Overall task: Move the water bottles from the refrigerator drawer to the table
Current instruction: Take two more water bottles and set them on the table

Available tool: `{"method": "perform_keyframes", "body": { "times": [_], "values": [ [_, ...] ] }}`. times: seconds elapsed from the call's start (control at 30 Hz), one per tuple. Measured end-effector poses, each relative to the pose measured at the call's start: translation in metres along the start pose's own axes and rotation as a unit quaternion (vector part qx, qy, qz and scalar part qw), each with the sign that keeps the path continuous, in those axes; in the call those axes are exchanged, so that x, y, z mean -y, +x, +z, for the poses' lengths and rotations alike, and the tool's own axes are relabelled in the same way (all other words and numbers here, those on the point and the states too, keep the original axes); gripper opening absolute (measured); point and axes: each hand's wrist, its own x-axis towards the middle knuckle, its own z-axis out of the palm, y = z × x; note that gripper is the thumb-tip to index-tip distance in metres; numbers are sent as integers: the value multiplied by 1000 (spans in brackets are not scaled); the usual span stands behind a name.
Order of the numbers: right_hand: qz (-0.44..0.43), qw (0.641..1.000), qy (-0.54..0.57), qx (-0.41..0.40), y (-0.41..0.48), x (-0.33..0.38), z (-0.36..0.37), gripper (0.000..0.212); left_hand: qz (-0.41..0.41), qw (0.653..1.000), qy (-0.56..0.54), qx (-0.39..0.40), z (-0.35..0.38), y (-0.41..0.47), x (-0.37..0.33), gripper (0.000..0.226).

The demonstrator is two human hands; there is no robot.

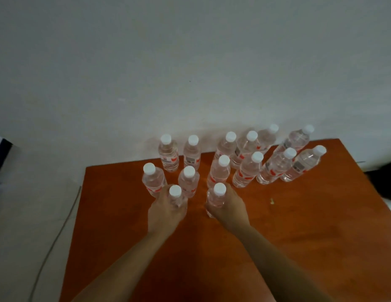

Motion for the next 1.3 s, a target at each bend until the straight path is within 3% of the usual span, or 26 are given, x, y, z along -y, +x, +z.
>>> {"method": "perform_keyframes", "body": {
  "times": [0.23, 0.37, 0.53, 0.7, 0.9, 1.07, 1.3],
  "values": [
    [24, 1000, -2, 6, 3, -4, -1, 73, 35, 999, 9, 12, 2, 1, 9, 57],
    [15, 1000, 18, 10, -2, -6, -10, 89, 23, 999, 5, 27, 2, -4, 11, 58],
    [-35, 999, 28, 4, -36, -12, -44, 104, 24, 999, 2, -38, -1, -16, -20, 78],
    [-59, 995, -15, -83, -87, -49, -110, 85, 173, 974, 33, -146, 4, -41, -78, 63],
    [-23, 957, -99, -271, -199, -151, -210, 71, 289, 947, 63, -125, 65, -129, -172, 68],
    [50, 892, -180, -413, -329, -270, -293, 73, 434, 897, 73, -36, 160, -259, -264, 67],
    [198, 801, -238, -512, -506, -408, -379, 84, 624, 768, 131, 60, 286, -446, -382, 70]
  ]
}}
